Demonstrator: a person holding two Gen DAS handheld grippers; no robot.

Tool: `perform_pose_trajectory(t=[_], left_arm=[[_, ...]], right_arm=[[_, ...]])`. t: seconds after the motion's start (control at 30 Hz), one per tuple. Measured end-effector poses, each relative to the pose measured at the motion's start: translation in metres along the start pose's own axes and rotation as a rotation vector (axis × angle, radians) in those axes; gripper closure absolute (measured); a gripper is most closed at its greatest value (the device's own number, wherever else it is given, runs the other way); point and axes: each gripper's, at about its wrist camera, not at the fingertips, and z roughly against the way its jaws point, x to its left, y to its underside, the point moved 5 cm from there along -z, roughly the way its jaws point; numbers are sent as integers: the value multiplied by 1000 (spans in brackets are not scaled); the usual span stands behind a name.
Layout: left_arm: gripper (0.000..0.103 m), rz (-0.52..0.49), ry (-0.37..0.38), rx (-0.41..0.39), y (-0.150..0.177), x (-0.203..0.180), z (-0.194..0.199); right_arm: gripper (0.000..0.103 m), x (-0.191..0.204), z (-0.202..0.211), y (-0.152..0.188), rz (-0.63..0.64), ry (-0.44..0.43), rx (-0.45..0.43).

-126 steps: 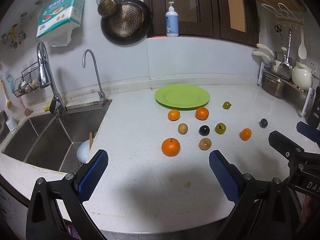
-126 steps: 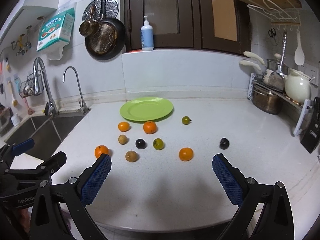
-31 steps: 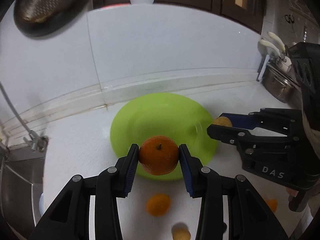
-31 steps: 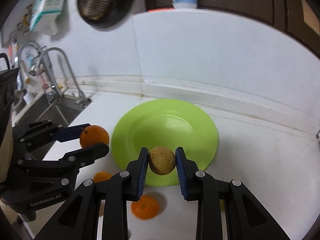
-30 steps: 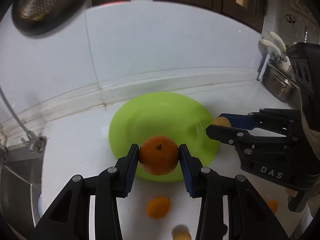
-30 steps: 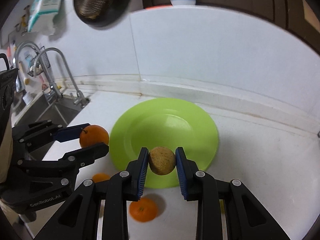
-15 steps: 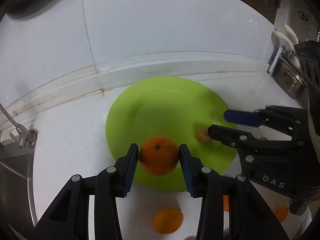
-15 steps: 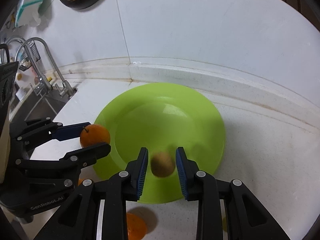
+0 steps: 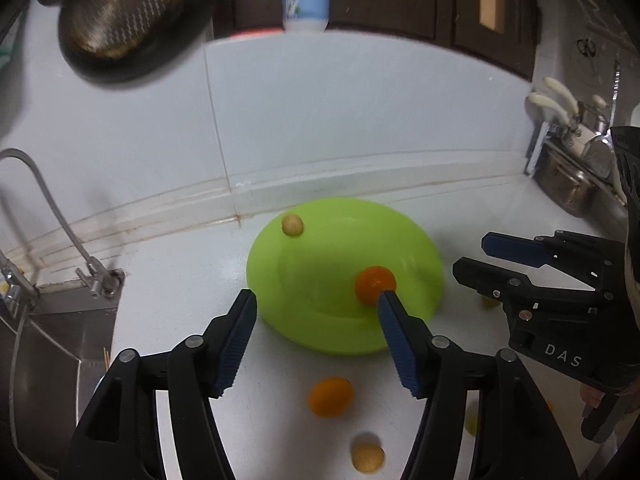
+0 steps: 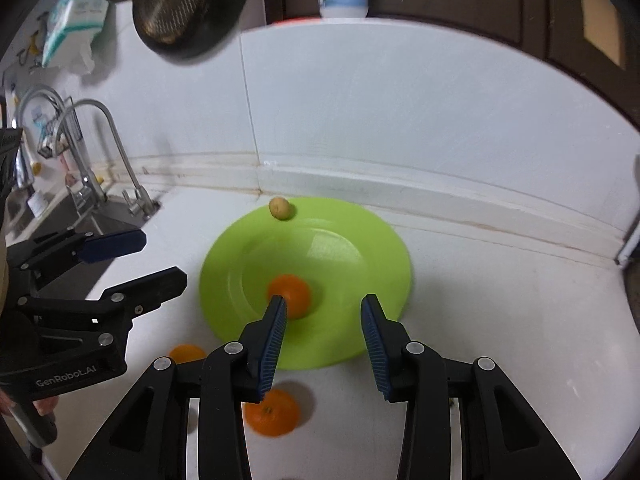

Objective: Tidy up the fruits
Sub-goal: 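Withdraw both open tools from the plate back toward the loose fruits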

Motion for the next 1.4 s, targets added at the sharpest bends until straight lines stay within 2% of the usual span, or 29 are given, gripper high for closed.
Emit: perform_pose_trajectory(t=[0.2,0.37,0.5,0.63,1.17,1.4], left_arm=[[30,2,2,-58,8,-6,40],[30,-16,10,-79,23,-15,64],[30,-18,21,-77,36,-22,75],[30,-39,41,-68,51,-34,81],[30,-157,40,-80,98,-62,83],[30,-189,69,-31,114,-72,67]], right_arm=[[55,2,42,11,-34,27,-67],[55,5,72,25,-46,58,-99],[51,8,91,38,-55,80,-114],[51,11,105,54,-55,108,-117],[51,7,116,119,-143,126,-22],[51,2,109,144,-174,143,37]])
